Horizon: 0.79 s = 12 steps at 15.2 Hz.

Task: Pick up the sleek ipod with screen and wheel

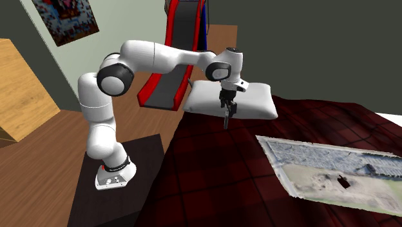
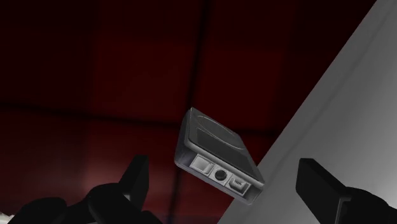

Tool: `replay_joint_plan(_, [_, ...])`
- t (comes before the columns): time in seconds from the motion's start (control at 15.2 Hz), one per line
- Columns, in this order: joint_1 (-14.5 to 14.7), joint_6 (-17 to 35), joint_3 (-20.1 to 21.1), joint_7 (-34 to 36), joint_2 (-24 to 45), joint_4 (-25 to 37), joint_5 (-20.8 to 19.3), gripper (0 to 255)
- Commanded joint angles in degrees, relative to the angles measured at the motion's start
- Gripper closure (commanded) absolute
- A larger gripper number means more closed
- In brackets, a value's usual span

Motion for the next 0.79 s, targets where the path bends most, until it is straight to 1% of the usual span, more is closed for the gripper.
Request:
replay_joint_plan(0.0, [-0.06, 0.88, 0.01, -0.12, 1.27, 0.25, 0.11, 0])
replay_joint_plan(0.33, [0.0, 4.91, -0.03, -0.16, 1.99, -3.07, 0.19, 0])
replay_joint_plan(0.46, [0.04, 4.91, -0.07, -0.17, 1.99, -3.07, 0.2, 0])
replay_joint_plan(0.53, [0.15, 4.53, 0.0, 0.02, 2.05, -2.62, 0.19, 255])
replay_joint_plan(0.73, [0.13, 4.15, -0.01, -0.01, 2.18, -2.08, 0.2, 255])
